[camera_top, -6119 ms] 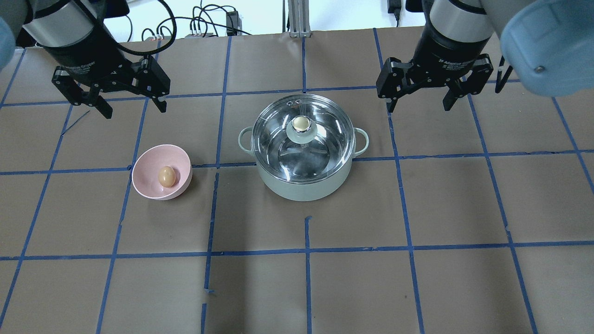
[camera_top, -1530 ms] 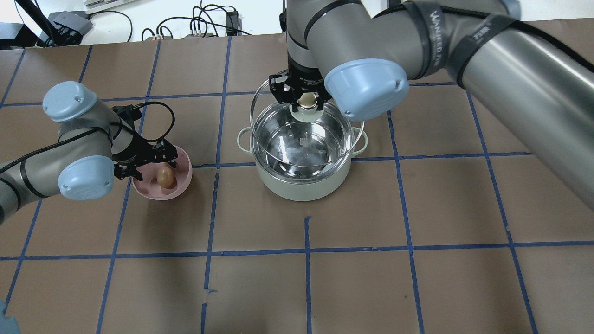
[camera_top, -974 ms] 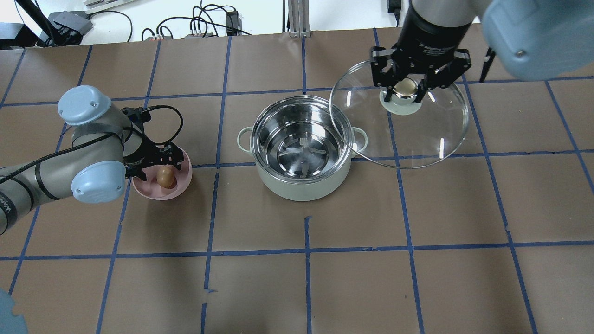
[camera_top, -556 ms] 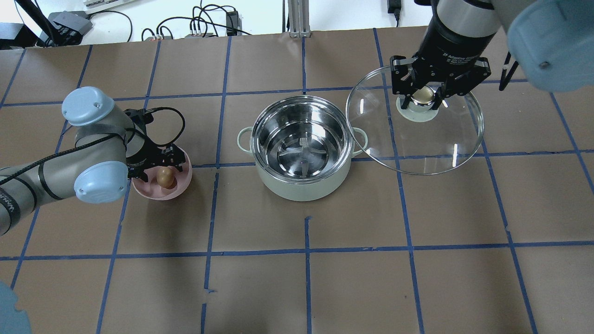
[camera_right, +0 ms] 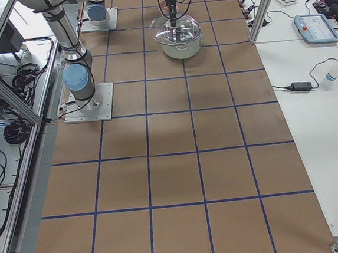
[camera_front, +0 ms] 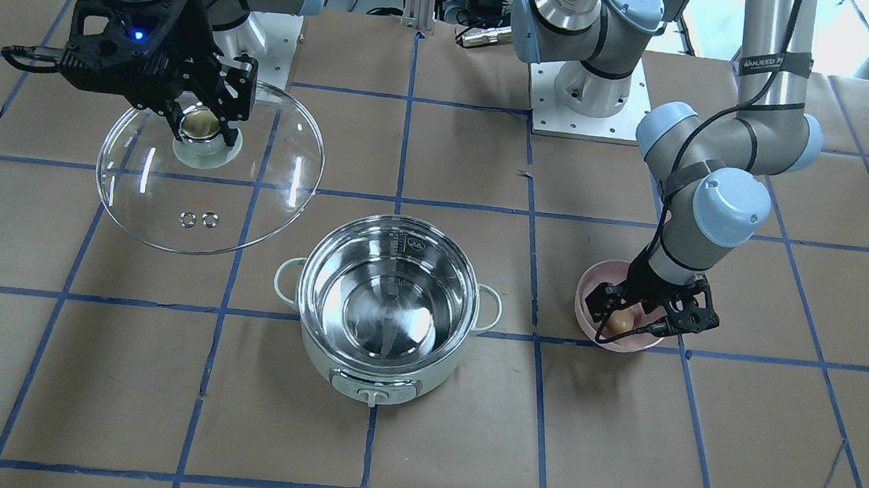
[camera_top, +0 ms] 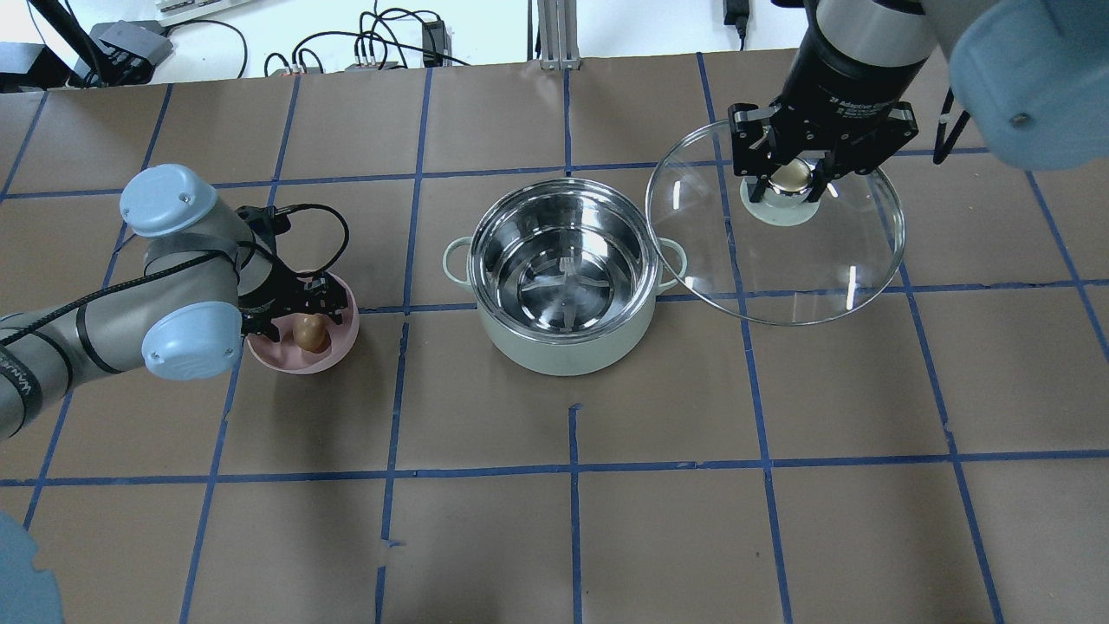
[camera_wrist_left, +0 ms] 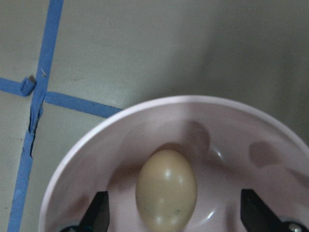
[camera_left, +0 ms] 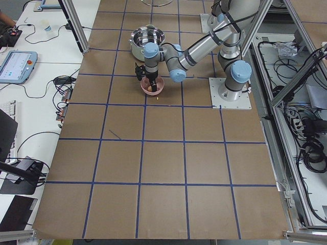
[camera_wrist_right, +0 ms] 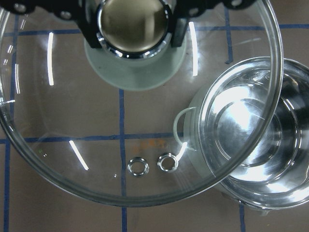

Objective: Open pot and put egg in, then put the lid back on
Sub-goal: 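Hold the lid beside the pot while the left gripper grasps the egg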

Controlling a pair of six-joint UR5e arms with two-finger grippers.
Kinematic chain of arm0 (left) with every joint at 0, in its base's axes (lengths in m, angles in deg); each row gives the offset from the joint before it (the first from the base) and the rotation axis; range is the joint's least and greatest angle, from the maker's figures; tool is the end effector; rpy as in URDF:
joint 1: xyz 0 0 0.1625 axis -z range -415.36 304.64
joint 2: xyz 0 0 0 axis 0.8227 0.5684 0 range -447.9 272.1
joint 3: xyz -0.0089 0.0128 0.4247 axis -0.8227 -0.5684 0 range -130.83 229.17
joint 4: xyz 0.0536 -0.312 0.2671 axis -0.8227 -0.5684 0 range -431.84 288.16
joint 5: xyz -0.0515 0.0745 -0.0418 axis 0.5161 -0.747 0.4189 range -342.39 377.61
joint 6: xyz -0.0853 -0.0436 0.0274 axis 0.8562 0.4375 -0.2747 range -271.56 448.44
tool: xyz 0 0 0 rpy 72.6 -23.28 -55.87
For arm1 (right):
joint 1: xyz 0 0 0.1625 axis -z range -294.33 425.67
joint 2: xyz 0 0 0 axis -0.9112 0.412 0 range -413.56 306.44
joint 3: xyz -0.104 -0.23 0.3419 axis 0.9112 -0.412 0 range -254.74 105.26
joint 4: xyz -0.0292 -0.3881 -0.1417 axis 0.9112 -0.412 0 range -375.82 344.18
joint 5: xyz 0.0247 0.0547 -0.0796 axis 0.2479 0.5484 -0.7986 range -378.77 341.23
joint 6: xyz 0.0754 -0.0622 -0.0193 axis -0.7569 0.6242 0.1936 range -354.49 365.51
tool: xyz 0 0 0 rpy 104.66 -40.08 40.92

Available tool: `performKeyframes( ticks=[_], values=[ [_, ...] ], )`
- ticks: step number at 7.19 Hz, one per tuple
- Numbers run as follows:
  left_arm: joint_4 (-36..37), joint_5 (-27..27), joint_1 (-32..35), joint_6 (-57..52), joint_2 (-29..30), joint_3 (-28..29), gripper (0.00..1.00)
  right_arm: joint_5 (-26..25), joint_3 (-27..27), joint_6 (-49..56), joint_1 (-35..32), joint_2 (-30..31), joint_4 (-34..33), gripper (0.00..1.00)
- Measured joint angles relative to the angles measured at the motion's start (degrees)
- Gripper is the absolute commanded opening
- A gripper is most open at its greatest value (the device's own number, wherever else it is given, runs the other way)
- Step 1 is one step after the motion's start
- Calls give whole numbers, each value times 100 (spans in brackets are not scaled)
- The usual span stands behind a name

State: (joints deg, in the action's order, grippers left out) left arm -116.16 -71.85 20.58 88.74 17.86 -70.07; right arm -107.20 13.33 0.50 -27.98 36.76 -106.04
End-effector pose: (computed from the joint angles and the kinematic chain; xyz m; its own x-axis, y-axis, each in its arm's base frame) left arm -0.0103 -0.5114 0.1958 -0.9687 -0.2479 0.0095 -0.2480 0.9687 -0.0118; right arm 0.1671 -0.4837 0.5076 -0.9993 0.0226 -0.0311 0.0238 0.9989 -0.0404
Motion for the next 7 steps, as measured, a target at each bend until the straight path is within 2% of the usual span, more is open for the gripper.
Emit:
performKeyframes(
  ticks=[1,2,5,6,7],
  values=[
    [58,-1,0,-43,22,2,93,-17,-3,28,4,1,16,0],
    [111,4,6,-59,45,5,87,-25,-6,52,9,2,36,0],
    [142,28,12,-59,84,6,53,31,-15,63,24,-4,118,2],
    [142,39,10,-55,89,6,47,45,-16,68,27,-5,157,2],
    [141,51,10,-49,95,6,32,62,-20,81,32,-6,181,2]
  ],
)
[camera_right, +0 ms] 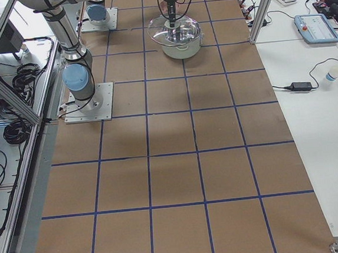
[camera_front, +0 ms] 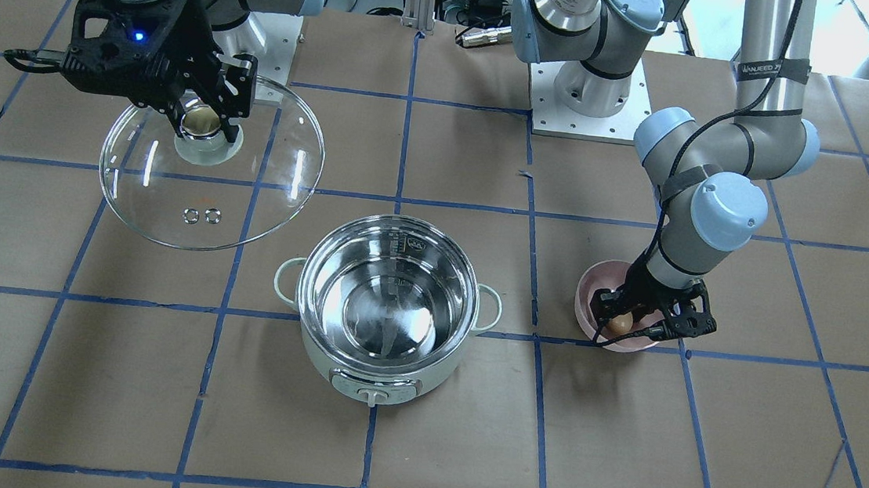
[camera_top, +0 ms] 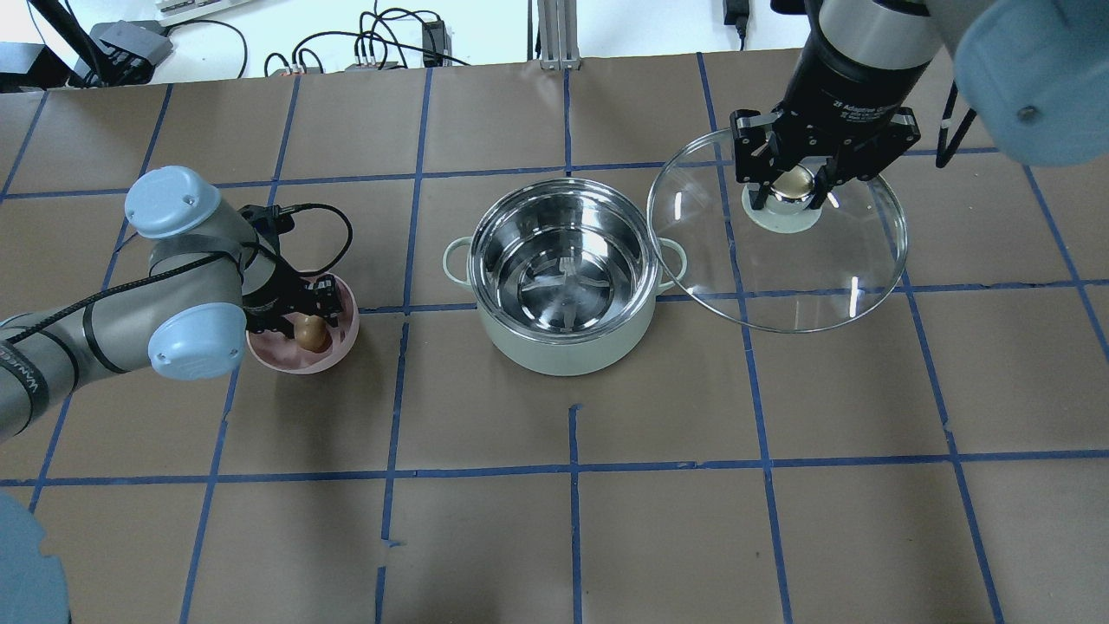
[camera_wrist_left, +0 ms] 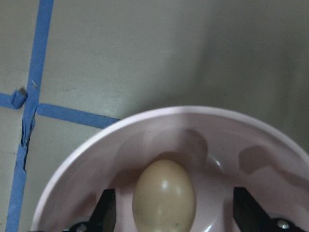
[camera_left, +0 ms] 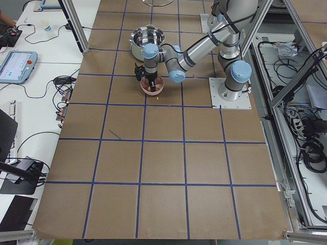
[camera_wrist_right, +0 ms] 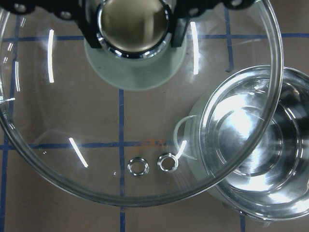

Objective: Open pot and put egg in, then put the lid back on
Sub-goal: 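Hold the lid beside the pot while the left gripper grasps the egg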

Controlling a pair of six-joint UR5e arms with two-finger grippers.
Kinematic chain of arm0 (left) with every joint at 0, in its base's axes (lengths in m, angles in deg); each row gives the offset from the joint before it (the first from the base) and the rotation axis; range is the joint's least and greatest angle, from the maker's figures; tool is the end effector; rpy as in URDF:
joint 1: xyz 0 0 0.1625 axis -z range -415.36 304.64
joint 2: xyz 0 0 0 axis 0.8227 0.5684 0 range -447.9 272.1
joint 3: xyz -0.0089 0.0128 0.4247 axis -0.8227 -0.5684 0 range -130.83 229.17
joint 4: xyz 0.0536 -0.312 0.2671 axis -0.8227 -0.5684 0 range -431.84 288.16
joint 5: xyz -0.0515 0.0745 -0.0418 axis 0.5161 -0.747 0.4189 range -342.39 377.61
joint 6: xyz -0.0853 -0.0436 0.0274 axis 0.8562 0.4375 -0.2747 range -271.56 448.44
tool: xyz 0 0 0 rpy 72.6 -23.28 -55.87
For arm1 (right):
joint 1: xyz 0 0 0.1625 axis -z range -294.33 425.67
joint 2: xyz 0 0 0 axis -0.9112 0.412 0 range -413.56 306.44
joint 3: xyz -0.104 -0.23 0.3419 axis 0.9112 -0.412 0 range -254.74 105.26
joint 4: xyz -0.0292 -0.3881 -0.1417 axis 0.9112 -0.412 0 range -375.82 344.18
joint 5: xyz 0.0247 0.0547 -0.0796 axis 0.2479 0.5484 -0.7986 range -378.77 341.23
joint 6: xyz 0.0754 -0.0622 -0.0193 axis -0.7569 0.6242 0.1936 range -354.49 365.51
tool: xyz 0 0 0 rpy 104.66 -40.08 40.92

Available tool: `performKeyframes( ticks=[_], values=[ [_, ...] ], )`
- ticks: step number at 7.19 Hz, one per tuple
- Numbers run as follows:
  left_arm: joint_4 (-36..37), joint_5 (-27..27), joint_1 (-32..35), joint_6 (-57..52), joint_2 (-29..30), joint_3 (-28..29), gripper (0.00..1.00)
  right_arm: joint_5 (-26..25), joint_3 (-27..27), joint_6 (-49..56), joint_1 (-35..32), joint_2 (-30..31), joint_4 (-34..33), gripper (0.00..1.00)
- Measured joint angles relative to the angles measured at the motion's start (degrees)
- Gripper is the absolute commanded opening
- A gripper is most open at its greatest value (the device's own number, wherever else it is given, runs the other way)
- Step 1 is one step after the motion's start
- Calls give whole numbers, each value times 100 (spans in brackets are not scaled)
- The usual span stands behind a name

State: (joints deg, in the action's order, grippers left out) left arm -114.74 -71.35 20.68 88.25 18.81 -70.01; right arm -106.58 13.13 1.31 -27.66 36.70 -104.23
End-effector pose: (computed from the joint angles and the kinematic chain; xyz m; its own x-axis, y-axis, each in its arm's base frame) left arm -0.0112 -0.5149 0.1905 -0.9712 -0.2376 0.0181 -0.2380 0.9710 -0.0212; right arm 0.1654 -0.4821 0.5056 -0.9991 0.0147 -0.0392 0.0152 0.9998 -0.0110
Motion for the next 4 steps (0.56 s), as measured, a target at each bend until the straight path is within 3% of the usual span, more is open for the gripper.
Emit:
performKeyframes(
  ticks=[3,4],
  values=[
    [-12,31,6,21,5,0,9,52,-10,8,7,3,44,2],
    [-18,35,7,19,7,0,8,58,-9,7,7,2,49,3]
  ],
)
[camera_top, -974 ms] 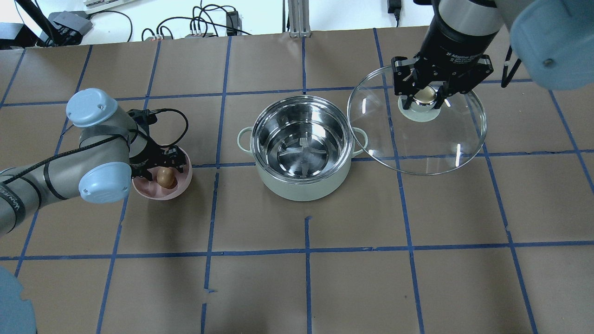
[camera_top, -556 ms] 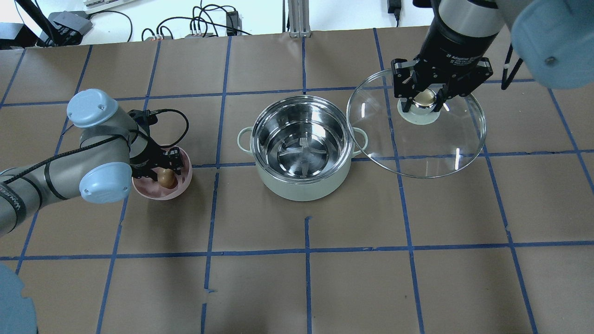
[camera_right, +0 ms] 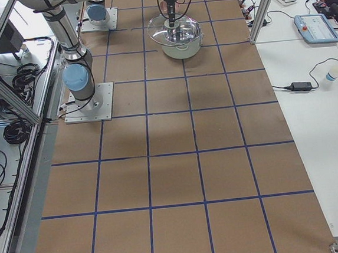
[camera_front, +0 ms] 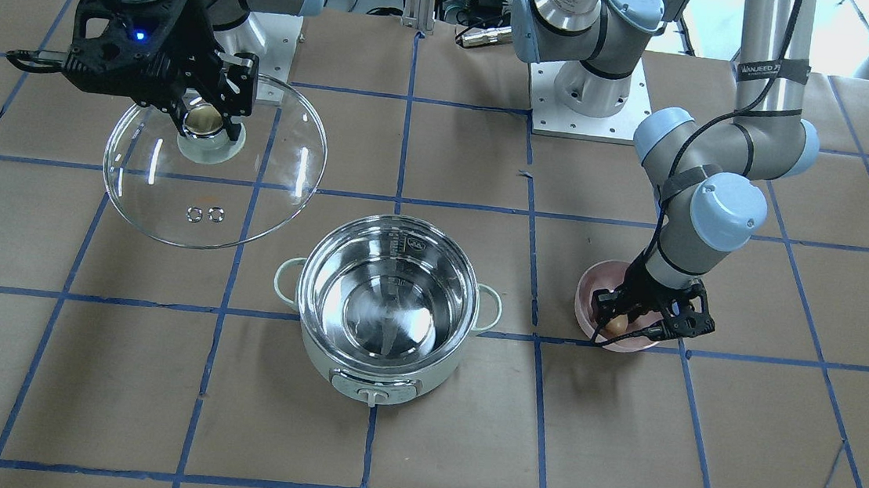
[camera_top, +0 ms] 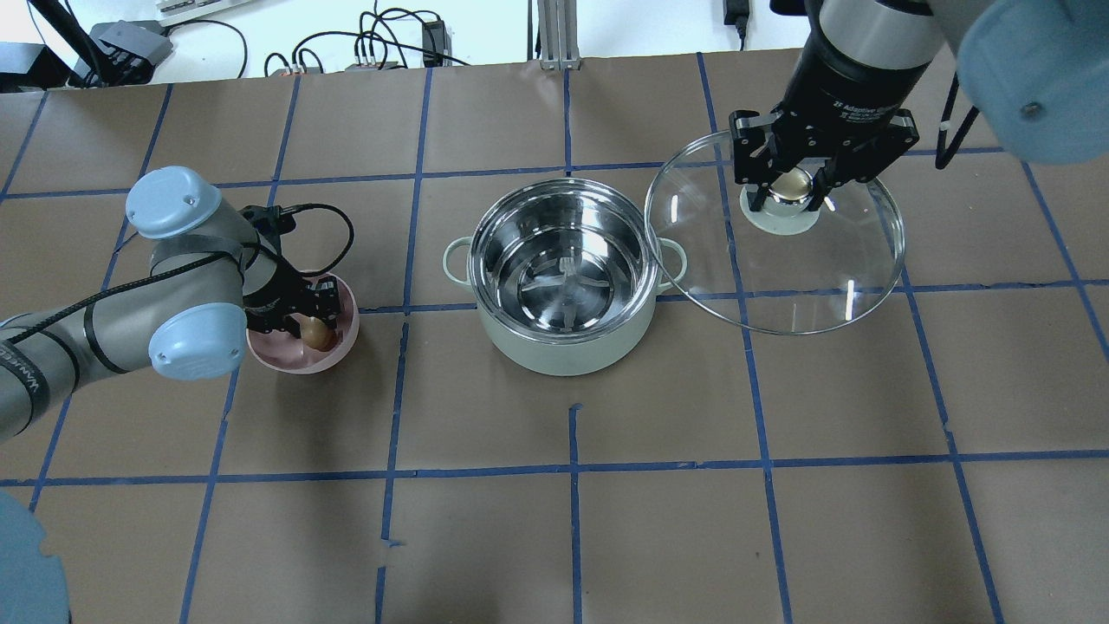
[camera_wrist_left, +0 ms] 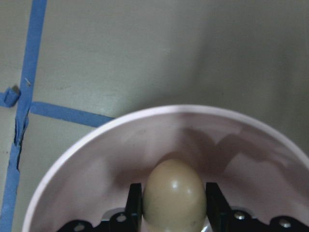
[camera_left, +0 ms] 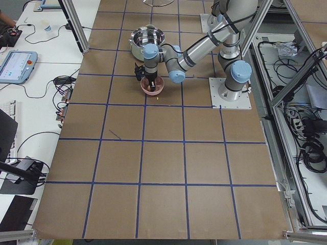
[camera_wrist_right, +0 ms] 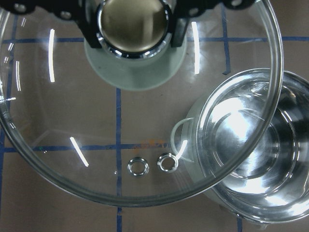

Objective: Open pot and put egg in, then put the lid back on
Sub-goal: 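Lift the egg with the left gripper and carry it over the pot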

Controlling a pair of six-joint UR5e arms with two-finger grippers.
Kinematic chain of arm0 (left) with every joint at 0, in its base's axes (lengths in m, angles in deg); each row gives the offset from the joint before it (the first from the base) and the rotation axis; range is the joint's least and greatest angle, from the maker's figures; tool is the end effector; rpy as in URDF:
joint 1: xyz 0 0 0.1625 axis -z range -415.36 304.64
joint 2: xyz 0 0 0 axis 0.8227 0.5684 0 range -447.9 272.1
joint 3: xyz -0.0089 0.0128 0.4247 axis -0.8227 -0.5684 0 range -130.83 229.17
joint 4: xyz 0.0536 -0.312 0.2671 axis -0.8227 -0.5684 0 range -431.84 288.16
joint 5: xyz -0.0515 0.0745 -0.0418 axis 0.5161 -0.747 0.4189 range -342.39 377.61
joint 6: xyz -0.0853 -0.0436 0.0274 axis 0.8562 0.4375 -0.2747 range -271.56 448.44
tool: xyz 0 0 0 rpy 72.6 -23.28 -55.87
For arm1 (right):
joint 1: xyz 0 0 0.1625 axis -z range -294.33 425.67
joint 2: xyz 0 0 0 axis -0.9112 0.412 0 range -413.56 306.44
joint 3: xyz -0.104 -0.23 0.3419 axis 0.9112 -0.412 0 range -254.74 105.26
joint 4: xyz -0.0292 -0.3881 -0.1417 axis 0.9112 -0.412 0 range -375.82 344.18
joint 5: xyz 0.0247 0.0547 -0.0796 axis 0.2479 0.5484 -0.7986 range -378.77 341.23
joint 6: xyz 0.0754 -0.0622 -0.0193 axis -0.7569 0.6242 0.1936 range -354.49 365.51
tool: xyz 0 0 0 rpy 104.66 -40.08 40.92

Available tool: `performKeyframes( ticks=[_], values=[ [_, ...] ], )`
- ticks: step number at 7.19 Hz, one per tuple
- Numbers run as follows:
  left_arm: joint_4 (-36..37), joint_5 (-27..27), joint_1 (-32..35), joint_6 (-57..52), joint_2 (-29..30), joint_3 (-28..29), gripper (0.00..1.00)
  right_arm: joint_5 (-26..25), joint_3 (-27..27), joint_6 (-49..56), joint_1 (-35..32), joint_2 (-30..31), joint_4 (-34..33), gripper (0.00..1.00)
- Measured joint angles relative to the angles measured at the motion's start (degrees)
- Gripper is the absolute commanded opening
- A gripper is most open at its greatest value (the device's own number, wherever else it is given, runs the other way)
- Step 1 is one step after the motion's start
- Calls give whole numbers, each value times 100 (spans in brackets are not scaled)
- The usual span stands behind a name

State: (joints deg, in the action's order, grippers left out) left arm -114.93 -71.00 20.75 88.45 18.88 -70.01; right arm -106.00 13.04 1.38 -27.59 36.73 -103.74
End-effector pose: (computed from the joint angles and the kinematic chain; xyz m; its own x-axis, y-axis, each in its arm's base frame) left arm -0.0125 -0.5147 0.1895 -0.9705 -0.2397 0.0243 -0.2402 0.9706 -0.0166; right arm 0.1657 -0.4814 0.5058 -0.9987 0.0149 -0.0488 0.0151 0.9999 -0.0039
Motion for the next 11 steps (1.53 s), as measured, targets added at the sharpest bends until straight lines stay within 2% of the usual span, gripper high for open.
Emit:
performKeyframes(
  ticks=[3,5,8,9,11],
  values=[
    [-132,-10,31,37,-113,163,7,4,2,0,1,-2,25,3],
    [-755,-26,311,194,-296,710,7,4,2,0,1,-2,36,3],
    [-1762,-17,1116,625,-488,1809,7,5,9,0,-5,3,46,3],
    [-1834,-3,1442,861,-466,2057,7,4,11,-2,-7,3,46,3],
    [-1482,46,2049,1410,-296,2246,7,2,11,-8,-8,5,47,3]
  ],
)
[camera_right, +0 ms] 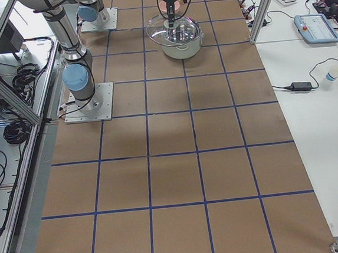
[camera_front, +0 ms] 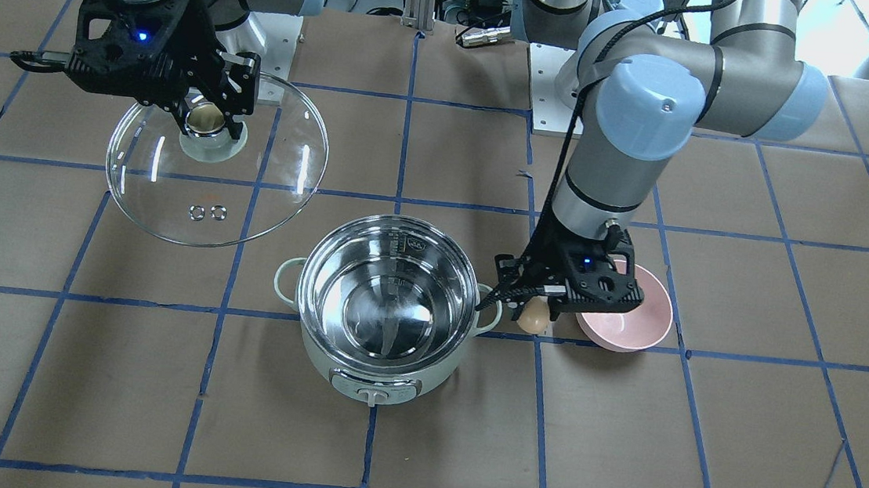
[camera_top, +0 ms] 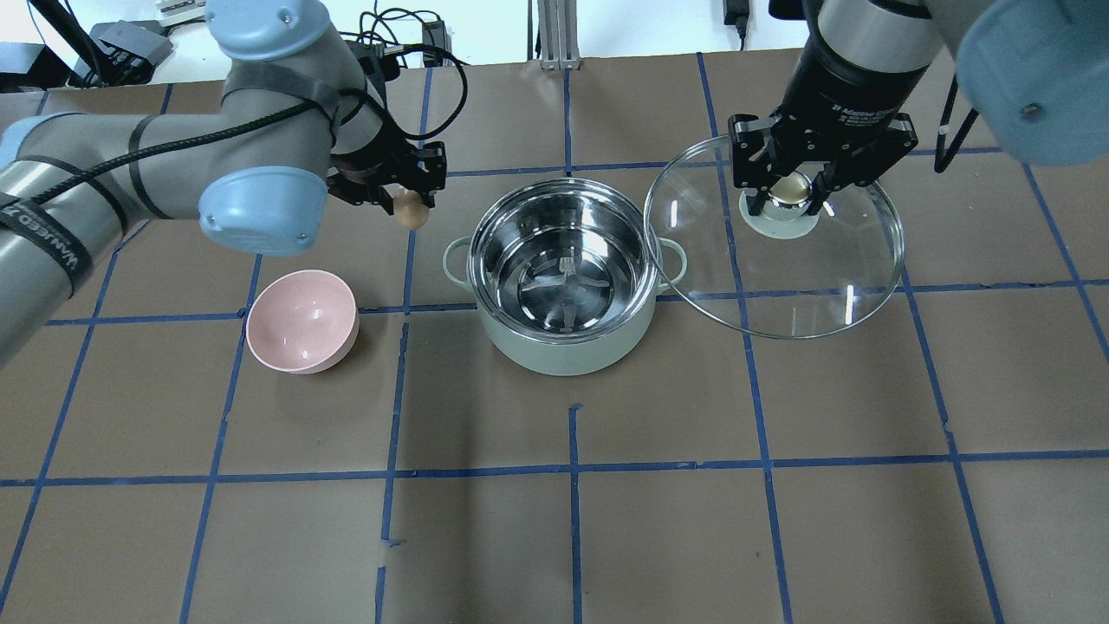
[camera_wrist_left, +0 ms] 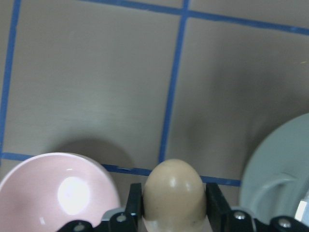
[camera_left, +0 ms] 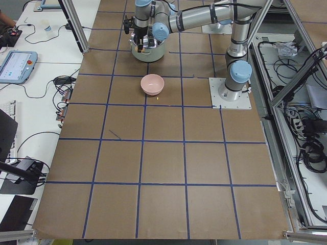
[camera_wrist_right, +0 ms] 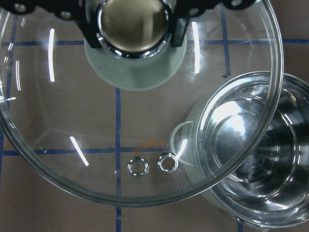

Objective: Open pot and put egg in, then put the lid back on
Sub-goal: 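Lift the egg with the left gripper and carry it over the pot, then release the egg into the pot and raise the left gripper away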

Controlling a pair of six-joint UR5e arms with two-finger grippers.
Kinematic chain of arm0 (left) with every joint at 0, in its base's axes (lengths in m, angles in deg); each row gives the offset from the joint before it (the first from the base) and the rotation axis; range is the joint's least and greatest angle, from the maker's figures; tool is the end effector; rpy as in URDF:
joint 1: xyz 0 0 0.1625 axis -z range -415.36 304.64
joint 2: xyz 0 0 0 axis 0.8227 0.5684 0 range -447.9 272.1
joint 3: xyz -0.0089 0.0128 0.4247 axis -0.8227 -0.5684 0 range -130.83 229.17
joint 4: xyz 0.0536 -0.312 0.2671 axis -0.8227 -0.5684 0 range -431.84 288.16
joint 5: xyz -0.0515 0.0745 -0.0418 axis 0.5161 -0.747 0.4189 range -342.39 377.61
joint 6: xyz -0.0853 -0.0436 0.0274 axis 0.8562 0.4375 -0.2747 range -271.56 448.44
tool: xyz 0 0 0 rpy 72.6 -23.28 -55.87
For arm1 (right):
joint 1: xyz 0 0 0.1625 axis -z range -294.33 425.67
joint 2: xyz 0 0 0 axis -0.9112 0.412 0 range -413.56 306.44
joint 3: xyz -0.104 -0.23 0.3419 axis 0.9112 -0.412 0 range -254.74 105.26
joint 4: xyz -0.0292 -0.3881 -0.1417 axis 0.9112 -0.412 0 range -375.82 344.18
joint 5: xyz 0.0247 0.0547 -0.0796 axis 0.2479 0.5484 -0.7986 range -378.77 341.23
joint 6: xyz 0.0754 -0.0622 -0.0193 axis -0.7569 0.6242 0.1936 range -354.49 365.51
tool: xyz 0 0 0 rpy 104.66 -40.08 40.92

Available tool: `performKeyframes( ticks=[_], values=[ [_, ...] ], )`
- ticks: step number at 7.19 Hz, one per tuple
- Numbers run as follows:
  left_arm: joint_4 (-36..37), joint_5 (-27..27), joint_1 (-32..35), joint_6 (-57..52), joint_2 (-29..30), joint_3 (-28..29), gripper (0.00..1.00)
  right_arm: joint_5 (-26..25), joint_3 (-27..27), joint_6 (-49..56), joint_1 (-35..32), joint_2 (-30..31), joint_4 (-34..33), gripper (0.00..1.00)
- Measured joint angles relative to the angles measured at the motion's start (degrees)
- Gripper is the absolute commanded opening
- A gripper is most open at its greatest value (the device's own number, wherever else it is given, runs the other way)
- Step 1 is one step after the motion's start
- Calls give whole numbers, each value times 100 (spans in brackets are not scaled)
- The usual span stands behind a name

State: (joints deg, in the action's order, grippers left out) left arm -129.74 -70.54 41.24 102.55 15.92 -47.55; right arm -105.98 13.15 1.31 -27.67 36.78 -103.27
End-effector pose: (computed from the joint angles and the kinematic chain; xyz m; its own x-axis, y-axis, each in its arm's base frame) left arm -0.2030 -0.5668 0.3600 -0.9896 -0.1196 0.0796 -0.1326 0.9734 -0.1866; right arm 0.1664 -0.4799 0.5045 -0.9987 0.0152 -0.0485 0.0150 0.9999 0.0054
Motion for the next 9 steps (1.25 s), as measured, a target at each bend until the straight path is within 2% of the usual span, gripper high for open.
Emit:
performKeyframes(
  ticks=[2,4,9],
  values=[
    [534,150,415,326,268,24,7,0,4,-1,0,-1,0,3],
    [764,232,724,268,455,12,7,2,6,-3,-3,-1,4,3],
    [1052,193,996,-763,831,-84,7,2,9,-4,-8,1,1,3]
  ],
)
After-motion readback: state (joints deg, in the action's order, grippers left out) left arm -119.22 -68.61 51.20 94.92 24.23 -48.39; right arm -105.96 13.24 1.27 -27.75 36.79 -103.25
